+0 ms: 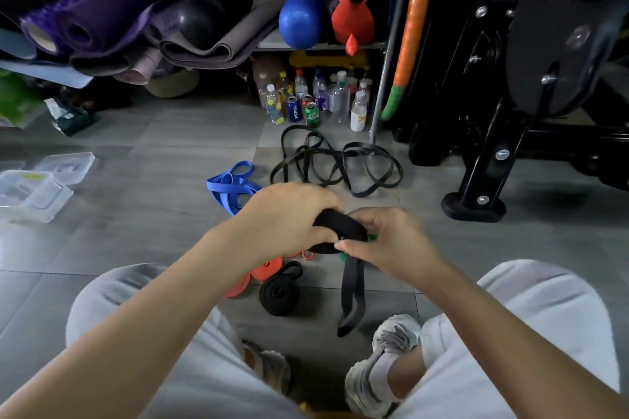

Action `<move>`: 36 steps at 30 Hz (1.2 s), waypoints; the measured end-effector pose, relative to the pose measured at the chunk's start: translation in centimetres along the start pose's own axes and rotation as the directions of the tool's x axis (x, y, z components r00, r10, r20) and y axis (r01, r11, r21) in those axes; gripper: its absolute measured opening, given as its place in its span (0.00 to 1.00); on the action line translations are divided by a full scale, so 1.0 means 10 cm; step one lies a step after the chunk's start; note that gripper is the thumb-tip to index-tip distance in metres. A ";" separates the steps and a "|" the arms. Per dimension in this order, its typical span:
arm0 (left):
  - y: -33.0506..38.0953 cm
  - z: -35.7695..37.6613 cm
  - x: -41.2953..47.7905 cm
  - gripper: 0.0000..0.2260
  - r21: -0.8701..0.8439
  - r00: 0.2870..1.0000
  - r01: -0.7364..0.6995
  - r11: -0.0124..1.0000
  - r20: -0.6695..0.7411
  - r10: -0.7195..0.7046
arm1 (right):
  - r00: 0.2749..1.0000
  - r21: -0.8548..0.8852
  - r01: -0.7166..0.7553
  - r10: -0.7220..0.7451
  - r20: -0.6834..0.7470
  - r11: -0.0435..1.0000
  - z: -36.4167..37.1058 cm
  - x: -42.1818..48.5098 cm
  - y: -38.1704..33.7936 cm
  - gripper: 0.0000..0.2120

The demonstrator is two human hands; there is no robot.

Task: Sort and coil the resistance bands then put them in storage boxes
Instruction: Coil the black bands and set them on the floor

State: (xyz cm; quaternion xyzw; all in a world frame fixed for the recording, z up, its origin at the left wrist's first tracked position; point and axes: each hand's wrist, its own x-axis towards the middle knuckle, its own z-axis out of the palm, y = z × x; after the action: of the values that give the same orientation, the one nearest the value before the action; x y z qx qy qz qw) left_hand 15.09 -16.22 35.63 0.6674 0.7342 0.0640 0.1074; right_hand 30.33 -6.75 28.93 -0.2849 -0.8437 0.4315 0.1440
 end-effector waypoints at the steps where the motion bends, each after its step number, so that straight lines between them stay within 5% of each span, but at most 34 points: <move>1: 0.01 -0.01 0.01 0.10 0.015 0.999 0.015 1.000 0.040 -0.016 | 1.000 -0.023 -0.007 0.007 -0.005 1.000 0.01 -0.01 -0.01 0.07; 7: 0.05 0.08 0.04 0.08 -0.064 1.000 0.014 0.998 0.013 -0.013 | 0.999 -0.025 -0.024 0.023 -0.033 0.999 -0.03 -0.03 0.03 0.07; 13: -0.02 0.15 0.01 0.09 -0.476 0.972 0.050 0.878 -0.178 -0.152 | 0.994 0.193 0.064 -0.045 -0.098 0.979 -0.18 0.02 0.00 0.19; 21: -0.13 0.24 -0.13 0.13 -0.888 0.959 0.048 0.457 -0.087 -0.271 | 0.999 0.335 0.030 -0.022 -0.029 0.942 -0.16 -0.03 0.10 0.17; 29: -0.20 0.36 -0.25 0.13 -0.997 0.938 0.068 0.031 0.053 -0.341 | 0.999 0.508 0.036 -0.027 -0.025 0.860 -0.04 -0.06 0.12 0.13; 31: -0.24 0.33 -0.27 0.12 -0.978 0.936 0.143 0.149 0.085 -0.342 | 0.999 0.474 0.027 -0.014 -0.030 0.880 -0.03 -0.04 0.12 0.14; 34: -0.31 0.20 -0.25 0.12 -0.676 0.946 0.242 0.696 0.007 -0.323 | 1.000 0.367 0.001 0.008 -0.024 0.930 -0.02 -0.01 0.10 0.15; 36: -0.23 0.13 -0.21 0.20 -0.340 0.971 0.203 0.918 -0.051 -0.233 | 1.000 0.307 -0.005 0.005 0.000 0.952 0.00 0.02 0.08 0.13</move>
State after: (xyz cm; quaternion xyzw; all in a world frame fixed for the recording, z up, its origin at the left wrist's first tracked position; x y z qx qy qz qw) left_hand 13.33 -18.65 34.01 0.5500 0.7867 0.2045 0.1914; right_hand 30.42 -6.23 28.30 -0.2613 -0.7657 0.5576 0.1858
